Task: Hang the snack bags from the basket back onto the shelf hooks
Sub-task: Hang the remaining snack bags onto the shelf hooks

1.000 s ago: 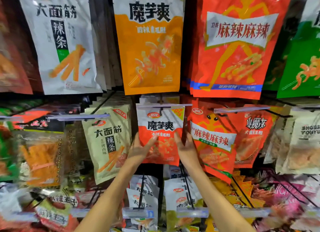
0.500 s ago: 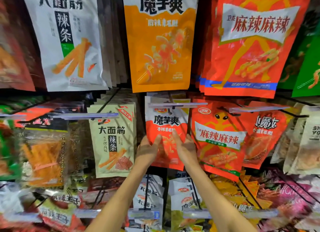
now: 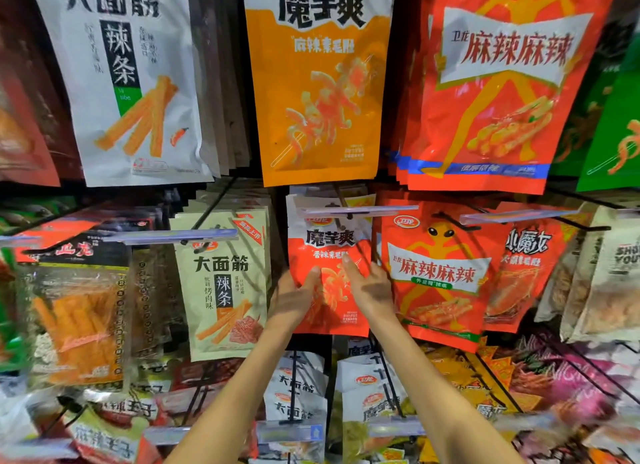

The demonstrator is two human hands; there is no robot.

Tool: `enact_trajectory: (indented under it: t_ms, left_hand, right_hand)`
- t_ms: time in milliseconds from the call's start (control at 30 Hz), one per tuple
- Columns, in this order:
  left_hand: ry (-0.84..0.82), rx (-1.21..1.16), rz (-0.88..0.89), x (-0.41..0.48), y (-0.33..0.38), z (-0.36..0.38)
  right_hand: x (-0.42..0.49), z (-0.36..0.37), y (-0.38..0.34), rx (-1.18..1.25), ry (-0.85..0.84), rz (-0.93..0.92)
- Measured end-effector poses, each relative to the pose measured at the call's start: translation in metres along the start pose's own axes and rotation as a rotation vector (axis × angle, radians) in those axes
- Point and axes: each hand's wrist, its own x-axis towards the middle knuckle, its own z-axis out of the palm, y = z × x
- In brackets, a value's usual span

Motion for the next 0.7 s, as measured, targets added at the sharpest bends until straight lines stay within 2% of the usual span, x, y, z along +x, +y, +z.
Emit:
enact_trajectory:
  t_ms: [400, 567, 700]
  left_hand:
    - [-0.002, 0.02, 0.058, -0.005, 0.001, 0.002]
    - [0.01, -0.011, 0.072, -0.002, 0.006, 0.0]
    - [0.005, -0.005, 0.054, 0.0, 0.005, -0.003]
  right_hand:
    - [-0.004, 0.003, -0.003, 0.096, 0.016, 0.011]
    - [0.0, 0.003, -0.008, -0.006, 0.058, 0.031]
    - [-0.001, 0.005, -0.011, 0.017, 0.058, 0.062]
